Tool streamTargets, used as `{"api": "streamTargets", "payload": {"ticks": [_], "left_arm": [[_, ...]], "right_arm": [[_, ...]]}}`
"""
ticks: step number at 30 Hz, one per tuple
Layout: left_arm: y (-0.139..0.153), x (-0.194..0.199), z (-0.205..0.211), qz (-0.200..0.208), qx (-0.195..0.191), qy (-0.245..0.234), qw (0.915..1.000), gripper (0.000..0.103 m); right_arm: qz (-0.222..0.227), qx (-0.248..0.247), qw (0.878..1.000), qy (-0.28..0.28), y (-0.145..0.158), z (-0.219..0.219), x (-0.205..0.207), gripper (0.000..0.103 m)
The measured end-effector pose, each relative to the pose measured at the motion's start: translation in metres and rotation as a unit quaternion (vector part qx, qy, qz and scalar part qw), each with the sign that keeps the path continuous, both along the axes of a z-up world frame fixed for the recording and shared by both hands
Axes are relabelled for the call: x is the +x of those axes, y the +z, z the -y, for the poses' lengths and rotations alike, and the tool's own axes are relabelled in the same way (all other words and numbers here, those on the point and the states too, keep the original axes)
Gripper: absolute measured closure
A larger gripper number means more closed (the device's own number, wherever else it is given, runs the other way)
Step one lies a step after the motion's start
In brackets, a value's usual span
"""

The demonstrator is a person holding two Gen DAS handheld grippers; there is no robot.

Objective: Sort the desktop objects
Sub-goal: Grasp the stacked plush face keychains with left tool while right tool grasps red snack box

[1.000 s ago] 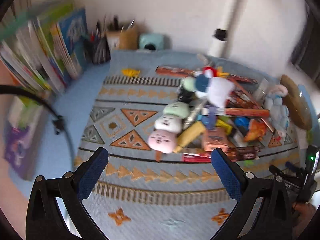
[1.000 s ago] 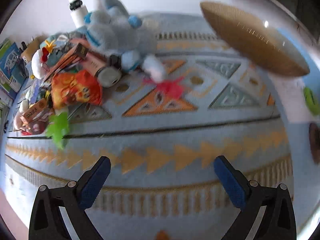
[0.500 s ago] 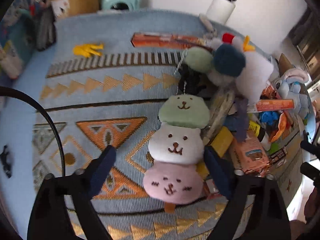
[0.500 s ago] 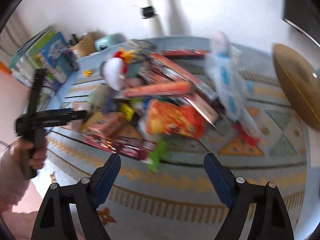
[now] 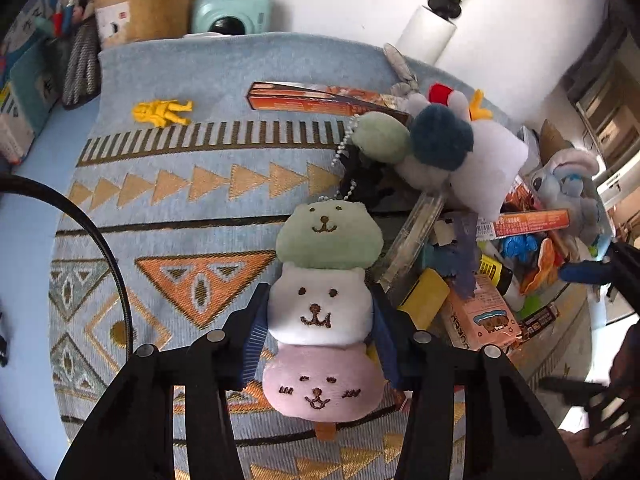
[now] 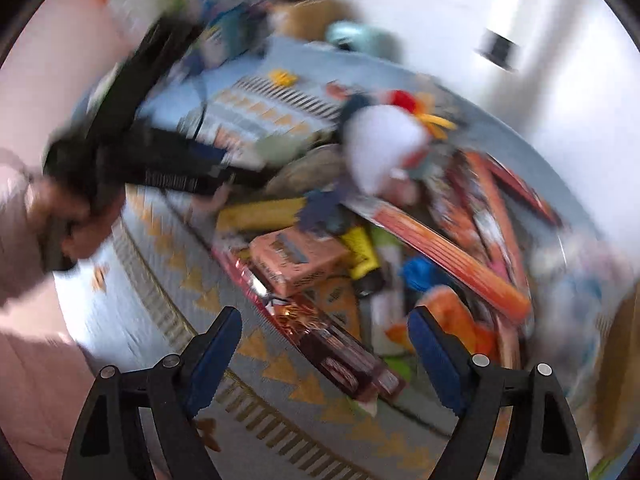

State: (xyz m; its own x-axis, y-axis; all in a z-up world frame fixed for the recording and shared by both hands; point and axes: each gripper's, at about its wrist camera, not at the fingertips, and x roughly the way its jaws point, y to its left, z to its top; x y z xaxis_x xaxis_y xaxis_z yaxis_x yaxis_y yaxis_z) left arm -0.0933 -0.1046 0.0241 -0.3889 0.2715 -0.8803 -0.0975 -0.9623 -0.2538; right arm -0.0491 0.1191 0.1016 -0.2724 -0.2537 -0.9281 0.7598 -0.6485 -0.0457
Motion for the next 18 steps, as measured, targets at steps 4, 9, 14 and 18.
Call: {"api": "streamTargets", "payload": {"ticks": [4,9,14,18], "left_arm": [[0.007,0.009,0.011,-0.003,0.012,0.013,0.9998,0.058],[0.008,0.010,0.017,-0.005,0.005,0.021,0.9997,0.058],[0.011,0.016,0.016,-0.007,0.003,0.022,0.9997,0.058],[0.009,0.009,0.013,-0.010,0.000,0.017,0.9998,0.058]], "right_arm": [[-0.003,0.048,0.998,0.048,-0.023,0.019,0.003,0.029],[0.003,0.076,0.995,0.066,-0.048,0.032,0.002,0.042],[0.016,0.059,0.997,0.050,-0.049,0.032,0.006,0.061],[0.051,0.029,0.998,0.028,-0.051,0.022,0.013,0.076]]}}
